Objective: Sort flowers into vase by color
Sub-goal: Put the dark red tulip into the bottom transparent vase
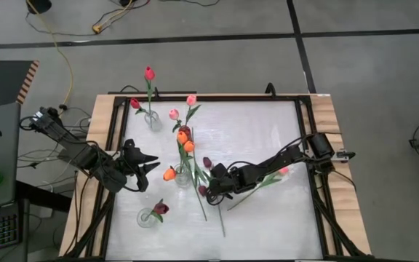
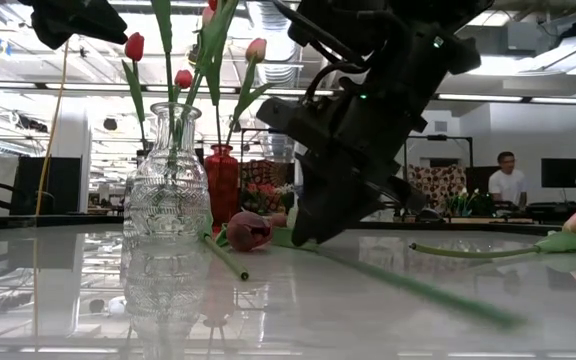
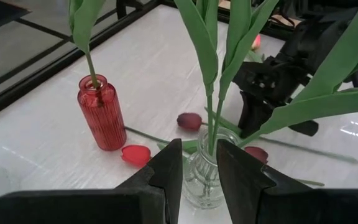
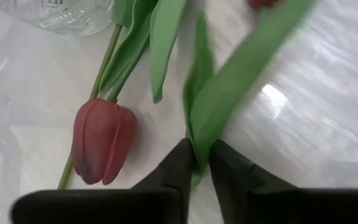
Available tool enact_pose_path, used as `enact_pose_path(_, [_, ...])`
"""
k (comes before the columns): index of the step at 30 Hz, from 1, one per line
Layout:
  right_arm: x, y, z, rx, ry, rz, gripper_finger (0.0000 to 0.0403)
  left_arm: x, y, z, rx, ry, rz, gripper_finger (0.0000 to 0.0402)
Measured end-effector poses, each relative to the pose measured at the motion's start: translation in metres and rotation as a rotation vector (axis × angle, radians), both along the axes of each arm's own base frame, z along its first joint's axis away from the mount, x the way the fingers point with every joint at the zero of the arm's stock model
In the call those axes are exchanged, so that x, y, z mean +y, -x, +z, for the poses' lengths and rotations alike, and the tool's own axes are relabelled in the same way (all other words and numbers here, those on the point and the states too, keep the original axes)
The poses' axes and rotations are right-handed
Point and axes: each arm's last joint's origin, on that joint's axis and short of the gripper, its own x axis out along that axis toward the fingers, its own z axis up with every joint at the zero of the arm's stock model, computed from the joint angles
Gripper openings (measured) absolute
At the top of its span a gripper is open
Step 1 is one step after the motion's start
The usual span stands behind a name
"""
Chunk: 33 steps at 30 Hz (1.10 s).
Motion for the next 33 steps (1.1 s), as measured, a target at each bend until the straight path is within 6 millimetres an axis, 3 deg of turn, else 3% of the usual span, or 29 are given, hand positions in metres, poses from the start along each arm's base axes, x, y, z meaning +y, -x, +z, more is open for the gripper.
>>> enact_pose_path(7, [0.0,0.0,0.003,-0.006,-0.002,0.0,0.003,0.0,0.0,0.0,0.0,0.0,0.0,0.0086])
enact_pose_path(14, [-0.001,0.005,0.019,-0.016,0.021,0.045,0.0027,0.0,0.0,0.0,0.0,0.0,0.0,0.0086])
enact_pose_path(21, [-0.005,0.014,0.056,-0.06,0.079,0.091,0.0024,0.0,0.0,0.0,0.0,-0.029,0.003,0.0086])
enact_pose_path(33, [-0.005,0.047,0.133,-0.197,0.217,0.145,0.0025,0.001,0.0,0.002,0.02,-0.137,-0.019,0.0086])
